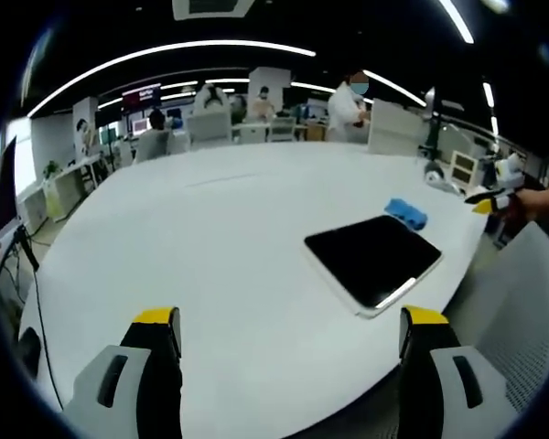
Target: Wipe the mirror surface with the cleaning cloth until all visible marks leave the cleaned area.
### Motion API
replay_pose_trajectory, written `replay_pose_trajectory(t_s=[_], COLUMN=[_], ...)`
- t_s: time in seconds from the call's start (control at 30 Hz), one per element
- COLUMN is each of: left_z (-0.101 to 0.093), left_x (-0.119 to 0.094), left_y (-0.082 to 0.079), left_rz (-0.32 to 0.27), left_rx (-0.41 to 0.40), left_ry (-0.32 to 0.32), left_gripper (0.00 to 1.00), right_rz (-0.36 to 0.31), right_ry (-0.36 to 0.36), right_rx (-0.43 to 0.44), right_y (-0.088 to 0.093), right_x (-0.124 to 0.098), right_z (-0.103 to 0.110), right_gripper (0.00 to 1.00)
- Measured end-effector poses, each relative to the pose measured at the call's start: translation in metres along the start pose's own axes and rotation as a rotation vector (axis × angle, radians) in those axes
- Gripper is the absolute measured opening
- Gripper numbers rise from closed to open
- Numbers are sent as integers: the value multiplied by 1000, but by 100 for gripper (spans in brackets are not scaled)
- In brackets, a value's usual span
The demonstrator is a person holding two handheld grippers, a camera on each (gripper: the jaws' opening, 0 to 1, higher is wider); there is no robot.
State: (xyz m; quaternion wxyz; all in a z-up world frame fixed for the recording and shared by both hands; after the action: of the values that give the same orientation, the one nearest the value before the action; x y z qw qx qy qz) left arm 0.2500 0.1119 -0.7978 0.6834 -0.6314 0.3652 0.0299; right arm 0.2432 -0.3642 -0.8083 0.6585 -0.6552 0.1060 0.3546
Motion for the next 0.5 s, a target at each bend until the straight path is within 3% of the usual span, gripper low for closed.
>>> replay_pose_trajectory(t_s=[0.17, 0.5], left_z=[2, 4], left_x=[0, -2], left_y=[-1, 0], left_rz=[-4, -3], left_rx=[-1, -1], left_ry=[-10, -23], left_gripper=[99, 99], right_rz=[33, 17], right_ry=[20, 39], right_rx=[0, 26], right_y=[8, 1], right_x=[3, 5], right_z=[-3, -2], right_gripper=[100, 100])
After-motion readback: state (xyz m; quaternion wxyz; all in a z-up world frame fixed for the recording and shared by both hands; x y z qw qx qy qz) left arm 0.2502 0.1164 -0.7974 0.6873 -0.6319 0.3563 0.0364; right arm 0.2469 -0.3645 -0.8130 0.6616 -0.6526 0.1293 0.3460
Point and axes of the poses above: the point that each gripper's makers call its tool centre point, and the gripper's own axes: x roughly forward along the fingers, z roughly to its left, y roughly out of its underside, the point moved 1 cm from there along -x, roughly backward along the fingers, and after that the axes turned 1 degree about z, right-handed, at the moved point
